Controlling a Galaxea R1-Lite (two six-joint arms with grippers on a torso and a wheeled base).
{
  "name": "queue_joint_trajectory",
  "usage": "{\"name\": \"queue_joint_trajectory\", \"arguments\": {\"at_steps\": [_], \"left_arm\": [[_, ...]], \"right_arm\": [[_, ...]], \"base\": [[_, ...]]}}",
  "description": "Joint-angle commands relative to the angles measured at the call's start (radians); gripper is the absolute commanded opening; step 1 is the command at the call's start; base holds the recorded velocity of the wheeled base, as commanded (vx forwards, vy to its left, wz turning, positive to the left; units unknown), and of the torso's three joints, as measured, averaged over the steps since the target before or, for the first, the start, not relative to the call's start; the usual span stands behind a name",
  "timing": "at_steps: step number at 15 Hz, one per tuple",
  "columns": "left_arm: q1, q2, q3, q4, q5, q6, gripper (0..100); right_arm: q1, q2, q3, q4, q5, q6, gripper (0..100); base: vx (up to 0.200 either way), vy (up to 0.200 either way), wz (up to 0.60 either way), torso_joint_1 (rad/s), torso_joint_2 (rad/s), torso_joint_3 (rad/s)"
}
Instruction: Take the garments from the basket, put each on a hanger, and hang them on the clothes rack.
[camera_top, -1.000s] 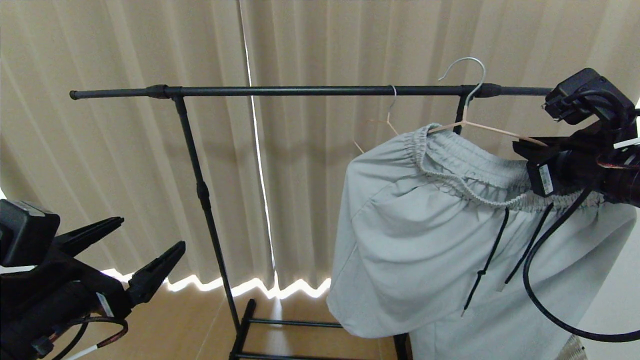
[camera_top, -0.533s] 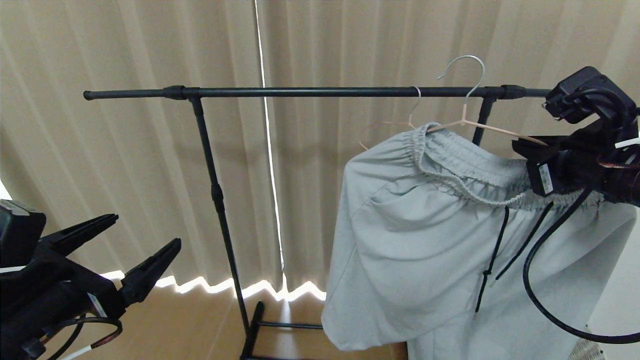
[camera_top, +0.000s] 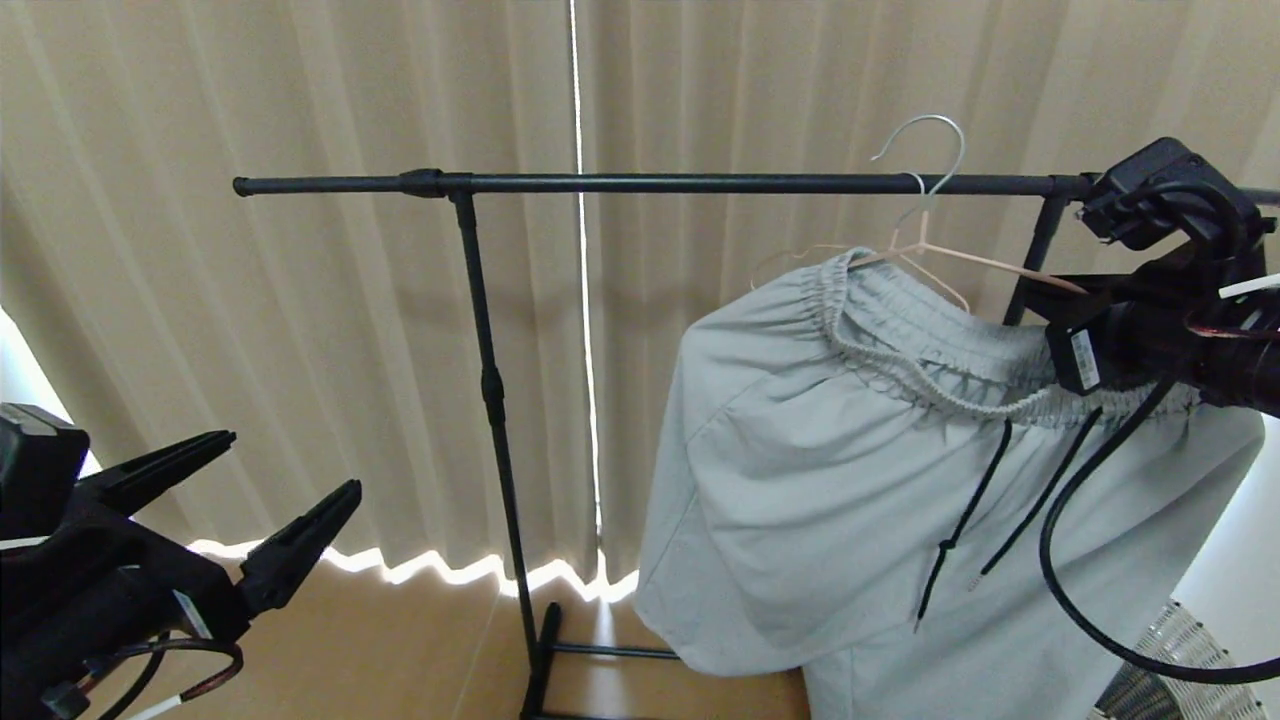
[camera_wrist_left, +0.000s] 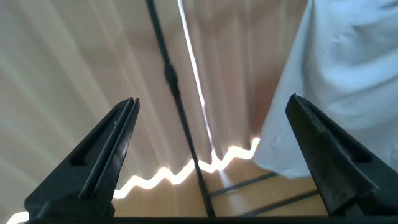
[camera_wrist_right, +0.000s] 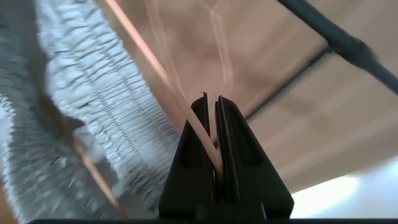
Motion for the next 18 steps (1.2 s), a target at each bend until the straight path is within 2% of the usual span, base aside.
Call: {"name": "queue_joint_trajectory", "arguments": {"at_steps": [1, 2, 13, 15, 18], "left_arm": [[0.000, -0.001, -0.006, 0.000, 0.000, -0.002, 100], [0.000, -0.001, -0.008, 0.000, 0.000, -0.004, 100], [0.000, -0.001, 0.002, 0.000, 0.000, 0.006, 100], [-0.001, -0.001, 0.003, 0.000, 0.000, 0.004, 100], [-0.001, 0.006, 0.003, 0.000, 0.000, 0.004, 100]], "right_arm": [[0.001, 0.005, -0.004, -0.002, 0.001, 0.000, 0], [0.001, 0.008, -0.006, -0.002, 0.001, 0.000, 0], [0.009, 0.023, -0.003, -0.002, 0.001, 0.012, 0], [0.019, 0.043, -0.007, -0.002, -0.001, 0.025, 0], [0.050, 0.092, -0.029, 0.000, -0.001, 0.103, 0]], "base": [[0.000, 0.000, 0.00, 0.000, 0.00, 0.000], [0.000, 0.000, 0.00, 0.000, 0.00, 0.000], [0.200, 0.000, 0.00, 0.005, 0.00, 0.003], [0.000, 0.000, 0.00, 0.000, 0.00, 0.000], [0.000, 0.000, 0.00, 0.000, 0.00, 0.000]]}}
